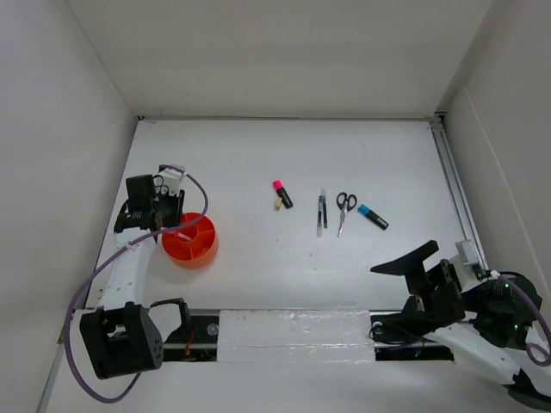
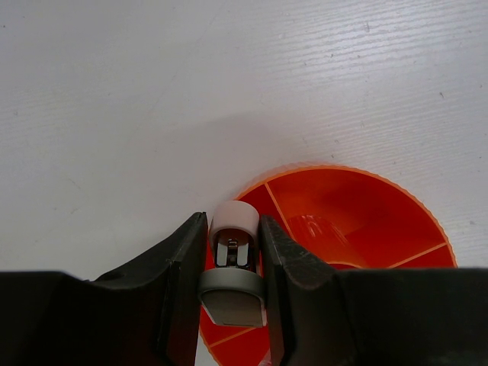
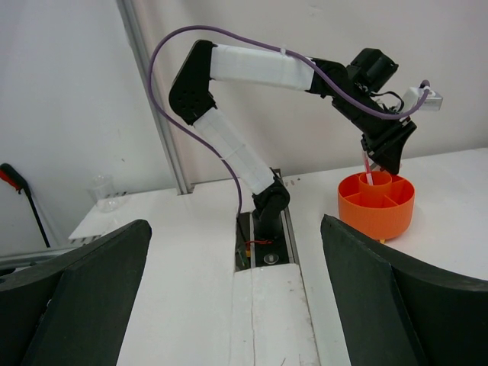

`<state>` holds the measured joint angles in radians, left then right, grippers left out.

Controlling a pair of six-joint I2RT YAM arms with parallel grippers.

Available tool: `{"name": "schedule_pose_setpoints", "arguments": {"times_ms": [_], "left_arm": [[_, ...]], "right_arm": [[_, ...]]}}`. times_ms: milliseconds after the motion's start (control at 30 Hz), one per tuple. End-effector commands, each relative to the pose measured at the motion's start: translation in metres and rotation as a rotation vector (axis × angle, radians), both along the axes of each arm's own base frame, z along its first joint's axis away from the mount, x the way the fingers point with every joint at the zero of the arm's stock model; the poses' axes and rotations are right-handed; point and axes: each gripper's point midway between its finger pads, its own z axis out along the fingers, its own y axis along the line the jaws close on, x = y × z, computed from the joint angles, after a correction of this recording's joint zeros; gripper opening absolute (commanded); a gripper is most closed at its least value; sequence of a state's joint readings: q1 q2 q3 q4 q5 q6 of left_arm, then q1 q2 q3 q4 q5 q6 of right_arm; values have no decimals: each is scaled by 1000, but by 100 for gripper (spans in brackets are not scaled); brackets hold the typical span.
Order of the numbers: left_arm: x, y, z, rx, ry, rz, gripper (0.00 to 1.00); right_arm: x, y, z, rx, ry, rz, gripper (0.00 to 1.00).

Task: Sort the stationery into containers
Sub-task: Place the stapler in the storage box.

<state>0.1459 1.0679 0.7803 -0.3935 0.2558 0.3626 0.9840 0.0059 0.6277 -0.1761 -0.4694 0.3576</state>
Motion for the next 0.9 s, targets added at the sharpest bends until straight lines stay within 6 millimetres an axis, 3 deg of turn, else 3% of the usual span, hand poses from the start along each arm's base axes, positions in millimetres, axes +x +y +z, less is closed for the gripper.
{"name": "schedule_pose_setpoints", "arguments": {"times_ms": [0, 33, 267, 300, 333, 667, 733, 867], "left_arm": [[7, -4, 20, -7, -62, -30, 19], [6, -4, 24, -5, -74, -30, 26], [5, -4, 34, -8, -109, -9, 27], [5, -4, 34, -8, -109, -9, 54], [4, -4, 36, -7, -118, -10, 99], [6, -2, 38, -5, -128, 4, 100], [7, 1, 50, 0, -173, 38, 100], [19, 22, 94, 30, -282, 188, 100]], "right_arm": [[-26, -42, 29, 162, -106, -8, 99], [-26, -42, 29, 162, -106, -8, 99], [-26, -42, 29, 162, -106, -8, 99], [-26, -42, 29, 162, -106, -8, 99], [-26, -42, 29, 162, -106, -8, 99], [-25, -43, 29, 165, -102, -15, 99], [-23, -40, 26, 157, -97, -15, 99], [-22, -38, 25, 149, -92, -16, 99]]}}
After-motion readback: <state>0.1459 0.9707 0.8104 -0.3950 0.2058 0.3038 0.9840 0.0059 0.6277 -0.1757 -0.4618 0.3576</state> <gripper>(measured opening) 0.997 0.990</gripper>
